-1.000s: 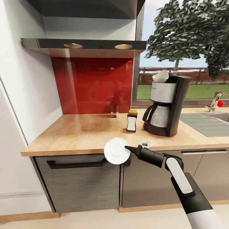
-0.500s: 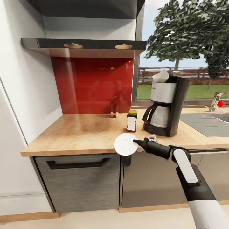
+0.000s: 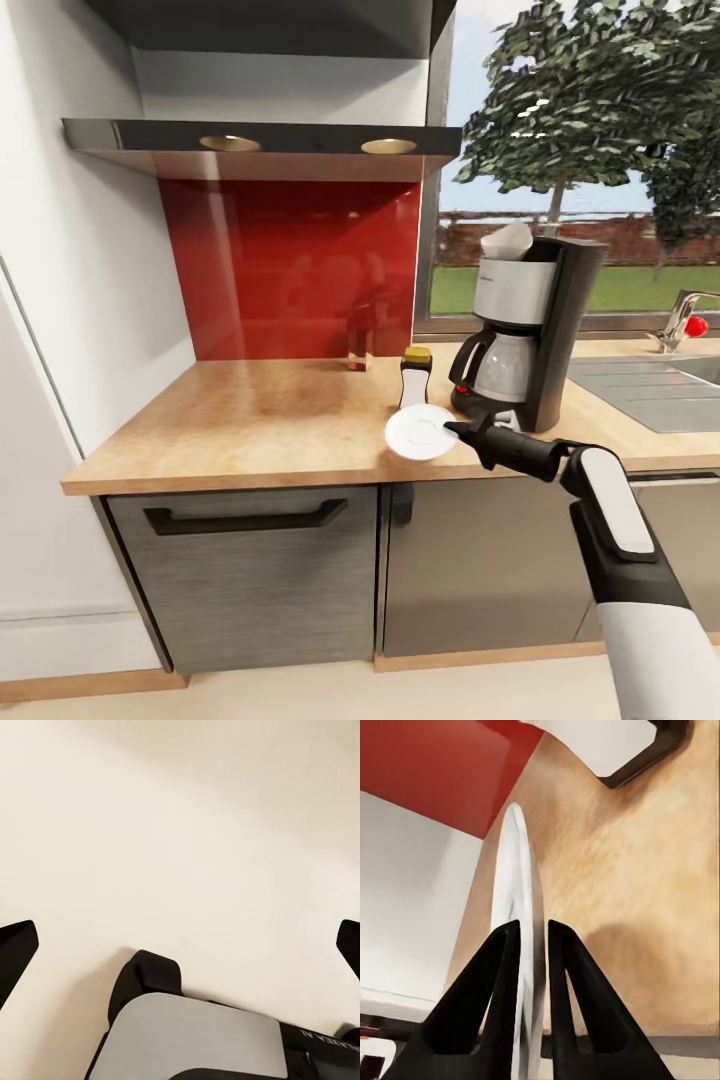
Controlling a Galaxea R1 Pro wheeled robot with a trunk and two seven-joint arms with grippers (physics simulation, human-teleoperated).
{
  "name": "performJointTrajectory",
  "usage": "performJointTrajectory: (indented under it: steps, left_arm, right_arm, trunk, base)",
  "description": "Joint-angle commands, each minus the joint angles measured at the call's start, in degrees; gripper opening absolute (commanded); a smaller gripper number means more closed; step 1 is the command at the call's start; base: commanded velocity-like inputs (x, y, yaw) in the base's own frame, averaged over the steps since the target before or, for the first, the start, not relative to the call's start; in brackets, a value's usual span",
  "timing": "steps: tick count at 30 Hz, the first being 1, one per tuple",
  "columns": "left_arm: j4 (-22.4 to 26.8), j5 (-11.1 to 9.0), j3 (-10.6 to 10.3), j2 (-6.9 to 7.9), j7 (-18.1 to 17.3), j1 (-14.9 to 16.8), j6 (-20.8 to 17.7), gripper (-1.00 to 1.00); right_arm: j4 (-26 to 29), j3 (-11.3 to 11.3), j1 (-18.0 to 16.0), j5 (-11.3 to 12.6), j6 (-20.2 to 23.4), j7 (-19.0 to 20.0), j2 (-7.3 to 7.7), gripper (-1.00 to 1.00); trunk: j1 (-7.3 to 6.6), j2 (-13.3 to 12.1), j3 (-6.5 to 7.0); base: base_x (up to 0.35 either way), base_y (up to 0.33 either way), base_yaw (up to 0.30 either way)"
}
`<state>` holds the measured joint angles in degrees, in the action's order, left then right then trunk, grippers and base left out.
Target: Set up a coffee station on the kitchen countertop: keep the coffee maker on the countertop, move the bottle of coffee from the kitchen shelf to the counter next to the coffee maker, place a paper coffee filter on top of the coffee maker, put the saucer next to the coffee maker with the coffee cup on the saucer, and place the electric kettle next to the coffee maker.
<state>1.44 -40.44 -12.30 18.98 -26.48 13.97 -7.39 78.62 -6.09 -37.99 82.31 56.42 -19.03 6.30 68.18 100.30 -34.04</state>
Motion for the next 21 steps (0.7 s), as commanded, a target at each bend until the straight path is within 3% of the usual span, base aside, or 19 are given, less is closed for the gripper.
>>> performJointTrajectory:
  steps: [1,7,21]
  left_arm:
    - [0.1,-0.6,-0.3,0.02,-0.1,0.0,-0.4,1.00]
    - [0.1,-0.6,-0.4,0.01,-0.1,0.0,-0.4,1.00]
    - [0.1,-0.6,-0.4,0.01,-0.1,0.0,-0.4,1.00]
  right_arm:
    - [0.0,-0.4,-0.1,1.2,0.1,-1.1,0.01,-1.00]
    - [-0.1,-1.0,-0.1,1.9,0.1,-3.9,0.03,-1.00]
    - [-0.2,-1.2,0.0,1.8,-0.1,-4.5,0.03,-1.00]
  trunk:
    - [0.00,0.0,-0.06]
    - [0.00,0.0,-0.06]
    - [0.00,0.0,-0.06]
  base:
    - [0.012,0.000,0.000]
    - [0.042,-0.025,0.000]
    - [0.074,-0.058,0.000]
